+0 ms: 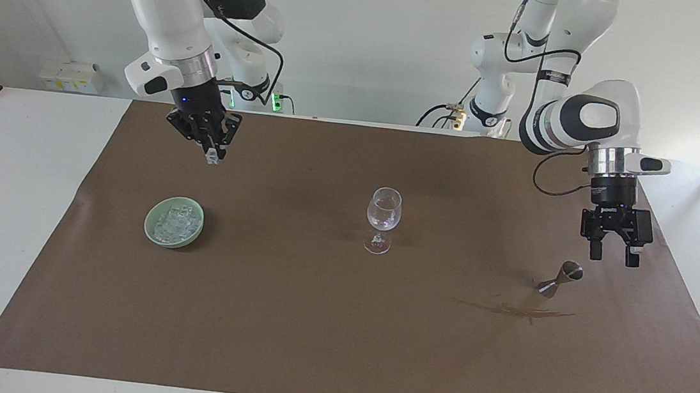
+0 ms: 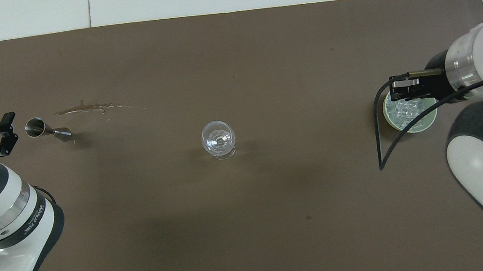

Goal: Pour wine and add ice with both arms

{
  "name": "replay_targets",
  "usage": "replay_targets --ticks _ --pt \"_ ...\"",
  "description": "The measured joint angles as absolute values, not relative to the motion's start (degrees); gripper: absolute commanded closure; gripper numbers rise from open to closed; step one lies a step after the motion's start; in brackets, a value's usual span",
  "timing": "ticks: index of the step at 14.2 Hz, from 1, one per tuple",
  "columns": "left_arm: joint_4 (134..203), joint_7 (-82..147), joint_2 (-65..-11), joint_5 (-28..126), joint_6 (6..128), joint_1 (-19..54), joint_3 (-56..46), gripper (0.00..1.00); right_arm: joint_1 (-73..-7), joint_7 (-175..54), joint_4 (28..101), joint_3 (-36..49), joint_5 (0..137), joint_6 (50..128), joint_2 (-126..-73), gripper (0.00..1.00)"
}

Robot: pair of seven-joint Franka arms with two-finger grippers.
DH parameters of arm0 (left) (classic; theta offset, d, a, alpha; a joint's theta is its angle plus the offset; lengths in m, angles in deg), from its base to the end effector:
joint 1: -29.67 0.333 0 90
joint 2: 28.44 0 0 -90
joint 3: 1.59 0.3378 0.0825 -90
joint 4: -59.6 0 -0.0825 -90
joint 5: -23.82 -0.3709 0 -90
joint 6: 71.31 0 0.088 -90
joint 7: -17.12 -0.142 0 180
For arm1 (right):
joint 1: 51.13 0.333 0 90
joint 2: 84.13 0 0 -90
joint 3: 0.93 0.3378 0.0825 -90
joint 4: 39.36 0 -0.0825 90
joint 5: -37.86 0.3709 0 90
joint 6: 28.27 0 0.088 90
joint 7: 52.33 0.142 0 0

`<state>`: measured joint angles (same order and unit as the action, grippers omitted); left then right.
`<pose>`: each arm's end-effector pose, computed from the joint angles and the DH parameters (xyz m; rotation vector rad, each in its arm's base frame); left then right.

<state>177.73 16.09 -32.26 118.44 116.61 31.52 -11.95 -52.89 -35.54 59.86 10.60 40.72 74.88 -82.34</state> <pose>0.5773 0.0230 0.4623 1.6154 1.6113 0.8966 0.5430 0.1010 0.5743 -3.0676 0.2016 -0.1334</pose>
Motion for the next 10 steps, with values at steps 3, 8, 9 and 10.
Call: replay_targets --ticks 3,8,9,10 --pt "178.11 16.04 -32.3 109.7 116.37 32.12 -11.72 0.0 -52.78 -28.29 59.78 15.06 41.57 75.17 -82.34 1.0" --pt "178.12 16.03 -32.3 98.63 112.08 34.55 -11.52 0.0 -49.98 -19.1 59.81 17.62 44.43 80.91 -82.54 1.0" --pt "178.09 16.03 -32.29 96.45 110.5 35.08 -11.44 0.0 -48.64 -17.3 59.84 17.67 44.45 82.28 -82.68 1.0" --pt "178.06 16.04 -32.27 94.47 108.77 35.64 -11.29 0.0 -47.19 -15.35 59.85 17.73 44.46 83.88 -82.94 1.0"
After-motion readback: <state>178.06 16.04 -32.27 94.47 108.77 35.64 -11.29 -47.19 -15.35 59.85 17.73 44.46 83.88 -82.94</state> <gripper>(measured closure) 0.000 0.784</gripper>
